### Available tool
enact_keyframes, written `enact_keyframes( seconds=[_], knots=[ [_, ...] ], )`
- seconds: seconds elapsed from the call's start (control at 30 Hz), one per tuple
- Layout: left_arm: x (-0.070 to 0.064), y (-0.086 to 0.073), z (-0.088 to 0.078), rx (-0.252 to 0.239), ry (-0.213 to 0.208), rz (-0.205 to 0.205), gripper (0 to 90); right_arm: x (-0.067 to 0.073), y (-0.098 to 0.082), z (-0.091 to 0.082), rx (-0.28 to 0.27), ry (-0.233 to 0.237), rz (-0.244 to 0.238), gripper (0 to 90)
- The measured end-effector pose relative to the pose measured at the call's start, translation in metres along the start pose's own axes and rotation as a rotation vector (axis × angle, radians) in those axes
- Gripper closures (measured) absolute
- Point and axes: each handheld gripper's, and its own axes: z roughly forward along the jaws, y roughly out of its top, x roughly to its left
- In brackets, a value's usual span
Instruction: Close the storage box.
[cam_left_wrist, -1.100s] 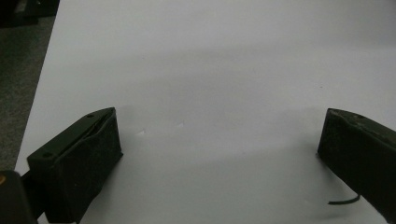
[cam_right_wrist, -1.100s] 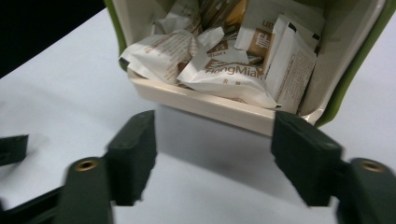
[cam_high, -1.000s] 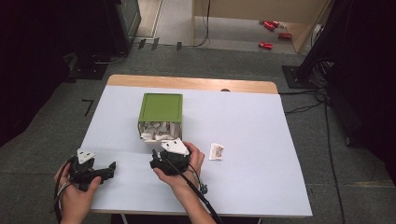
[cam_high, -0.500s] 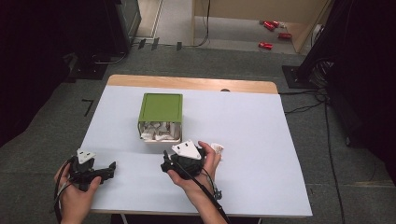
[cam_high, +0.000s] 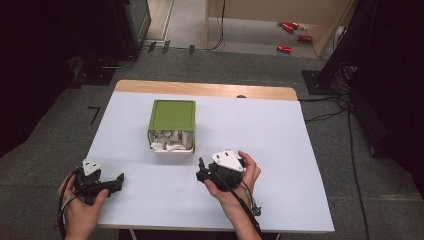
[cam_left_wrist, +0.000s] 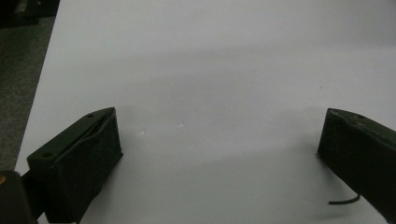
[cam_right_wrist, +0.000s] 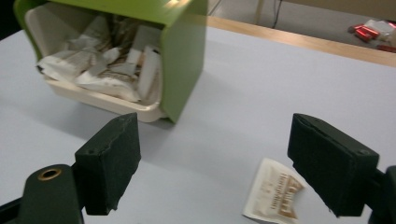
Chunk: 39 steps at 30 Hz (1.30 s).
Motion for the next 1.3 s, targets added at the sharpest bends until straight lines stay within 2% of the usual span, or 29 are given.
enact_keyframes(
  seconds=[0.1, 0.13, 0.17, 0.2, 0.3, 0.33, 0.43, 0.67, 0.7, 0.77, 0.83, 1.3],
  knots=[
    [0.0, 0.0, 0.0, 0.001, 0.0, 0.001, 0.0, -0.012, -0.001, -0.003, -0.001, -0.017, 0.011, 17.6],
    [0.0, 0.0, 0.0, 0.001, 0.0, 0.001, 0.0, -0.012, -0.001, -0.003, -0.001, -0.017, 0.011, 17.6],
    [0.0, 0.0, 0.0, 0.001, 0.0, 0.001, 0.0, -0.02, -0.003, -0.006, -0.005, -0.026, 0.017, 17.6],
    [0.0, 0.0, 0.0, 0.001, 0.0, 0.001, 0.0, -0.02, -0.003, -0.006, -0.005, -0.026, 0.017, 17.6],
    [0.0, 0.0, 0.0, 0.0, 0.0, 0.0, 0.0, -0.035, -0.005, -0.01, -0.009, -0.048, 0.037, 17.6],
    [0.0, 0.0, 0.0, 0.0, 0.0, 0.0, 0.0, -0.035, -0.005, -0.01, -0.009, -0.048, 0.037, 17.6],
    [0.0, 0.0, 0.0, 0.0, 0.0, 0.0, 0.0, -0.047, -0.009, -0.013, -0.007, -0.069, 0.047, 17.6],
    [0.0, 0.0, 0.0, 0.0, 0.0, 0.0, 0.0, -0.066, -0.016, -0.018, -0.005, -0.094, 0.07, 17.6],
    [0.0, 0.0, 0.0, 0.0, 0.0, 0.0, 0.0, -0.072, -0.018, -0.019, -0.001, -0.104, 0.079, 17.6],
    [0.0, 0.0, 0.0, 0.0, 0.0, 0.0, 0.0, -0.075, -0.02, -0.02, 0.0, -0.108, 0.082, 17.6],
    [0.0, 0.0, 0.0, 0.0, 0.0, 0.0, 0.0, -0.084, -0.025, -0.022, 0.002, -0.123, 0.092, 17.6],
    [0.0, 0.0, 0.0, 0.0, 0.001, 0.001, 0.0, -0.122, -0.04, -0.03, 0.009, -0.187, 0.1, 17.1]
  ],
)
